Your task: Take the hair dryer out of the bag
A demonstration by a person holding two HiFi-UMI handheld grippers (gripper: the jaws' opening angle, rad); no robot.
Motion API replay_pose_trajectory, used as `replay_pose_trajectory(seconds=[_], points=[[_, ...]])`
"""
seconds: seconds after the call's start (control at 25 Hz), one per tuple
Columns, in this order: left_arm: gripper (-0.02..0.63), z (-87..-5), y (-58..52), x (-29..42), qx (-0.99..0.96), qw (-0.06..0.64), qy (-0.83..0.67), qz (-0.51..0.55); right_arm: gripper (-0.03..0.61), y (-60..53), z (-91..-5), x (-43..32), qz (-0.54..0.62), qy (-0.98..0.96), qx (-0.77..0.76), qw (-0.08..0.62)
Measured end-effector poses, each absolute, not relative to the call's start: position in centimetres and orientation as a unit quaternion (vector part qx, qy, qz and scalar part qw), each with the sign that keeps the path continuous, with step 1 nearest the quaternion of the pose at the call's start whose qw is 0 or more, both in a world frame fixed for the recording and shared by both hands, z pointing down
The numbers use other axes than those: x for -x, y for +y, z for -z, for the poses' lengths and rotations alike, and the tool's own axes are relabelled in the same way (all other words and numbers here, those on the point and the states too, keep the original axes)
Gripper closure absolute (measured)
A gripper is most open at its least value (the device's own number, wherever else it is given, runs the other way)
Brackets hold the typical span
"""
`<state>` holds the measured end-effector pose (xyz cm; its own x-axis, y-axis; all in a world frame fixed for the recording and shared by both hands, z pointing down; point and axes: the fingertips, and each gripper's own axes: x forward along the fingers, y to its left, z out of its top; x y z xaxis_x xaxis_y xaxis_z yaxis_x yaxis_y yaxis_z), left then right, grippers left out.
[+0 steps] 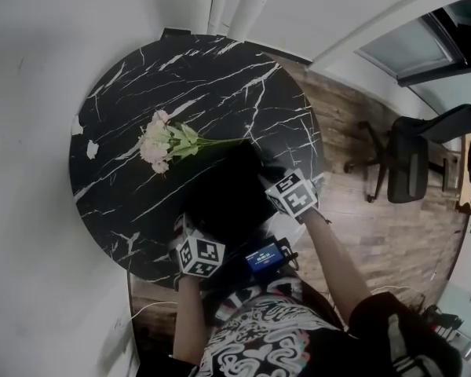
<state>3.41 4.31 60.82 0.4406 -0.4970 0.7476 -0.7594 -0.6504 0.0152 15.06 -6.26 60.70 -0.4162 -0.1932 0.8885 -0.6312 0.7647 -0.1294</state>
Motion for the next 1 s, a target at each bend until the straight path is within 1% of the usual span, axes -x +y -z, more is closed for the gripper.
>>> replay_pose_trajectory(seconds=[0.12,0.16,0.2,0.52,1.0], points=[[0.380,-60.8,4.4,-3.4,-0.829,0.175,-0.380,-0.371,0.525,-5.9,-60.7,-14.8,-0.242,-0.813,-0.244,0.470],[0.382,-60.8,4.4,-3.4,-0.829,0.175,-0.380,-0.371,0.547,-5.8,-60.7,-14.7,-0.249,-0.814,-0.241,0.466],[0.382,-60.8,4.4,-3.4,-0.829,0.175,-0.380,-0.370,0.551,-5.8,-60.8,-14.7,-0.255,-0.816,-0.242,0.459],[0.387,-60.8,4.4,-3.4,-0.831,0.179,-0.376,-0.370,0.551,-5.8,-60.9,-15.1,-0.293,-0.805,-0.275,0.436],[0.388,-60.5,5.4,-2.6,-0.829,0.184,-0.374,-0.373,0.552,-5.8,-60.5,-15.1,-0.272,-0.803,-0.288,0.445]])
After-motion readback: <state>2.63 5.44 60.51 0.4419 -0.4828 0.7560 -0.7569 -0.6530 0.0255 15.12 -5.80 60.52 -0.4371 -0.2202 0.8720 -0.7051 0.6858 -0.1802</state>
